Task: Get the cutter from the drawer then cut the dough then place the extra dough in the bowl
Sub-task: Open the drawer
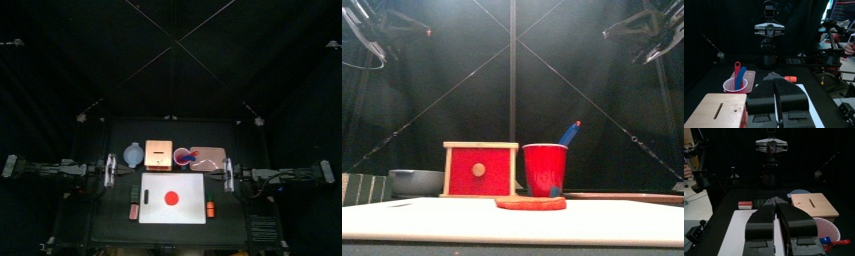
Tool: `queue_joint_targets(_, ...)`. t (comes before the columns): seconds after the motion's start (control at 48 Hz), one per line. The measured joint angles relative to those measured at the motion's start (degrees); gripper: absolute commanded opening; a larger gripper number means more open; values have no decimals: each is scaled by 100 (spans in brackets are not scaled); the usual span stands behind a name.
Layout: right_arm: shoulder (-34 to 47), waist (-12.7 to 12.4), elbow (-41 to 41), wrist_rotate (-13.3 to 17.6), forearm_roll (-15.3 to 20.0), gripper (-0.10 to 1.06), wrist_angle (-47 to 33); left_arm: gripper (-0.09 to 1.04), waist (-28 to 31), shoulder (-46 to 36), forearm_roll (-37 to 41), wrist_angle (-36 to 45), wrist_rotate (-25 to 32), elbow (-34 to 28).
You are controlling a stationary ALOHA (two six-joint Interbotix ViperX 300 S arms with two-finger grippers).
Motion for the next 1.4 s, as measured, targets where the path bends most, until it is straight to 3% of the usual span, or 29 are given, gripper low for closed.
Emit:
queue_joint_targets(0.146, 123, -167, 70, 9, -35, -8, 9, 1, 53, 141, -26, -79, -26, 114)
queue_joint_targets(0.312, 598, -545, -62, -70, -211, -7, -70, 1, 53, 536, -264, -554, -35, 149)
queue_joint_targets(0.479, 1441, -976, -598, -88, -738, -7, -308, 5, 35, 1266, -993, -1318, -114, 149)
queue_joint_targets(0.771, 3357, -1450, -1872, -70, -1547, -7, -993, 20, -369, 2540, -2733, -2698, -316, 202)
queue_joint_targets(0.979, 4878, -1749, -2813, -79, -1687, -7, -1178, 44, -782, 3243, -3243, -2865, -545, 149)
queue_joint_targets(1.167, 6064, -1942, -3718, -79, -1846, -7, -1178, 68, -817, 3551, -3305, -2883, -1125, 26)
queue_joint_targets(1.396, 6961, -1978, -4456, -79, -1881, -7, -1116, 82, -817, 4069, -3542, -2883, -2013, -141)
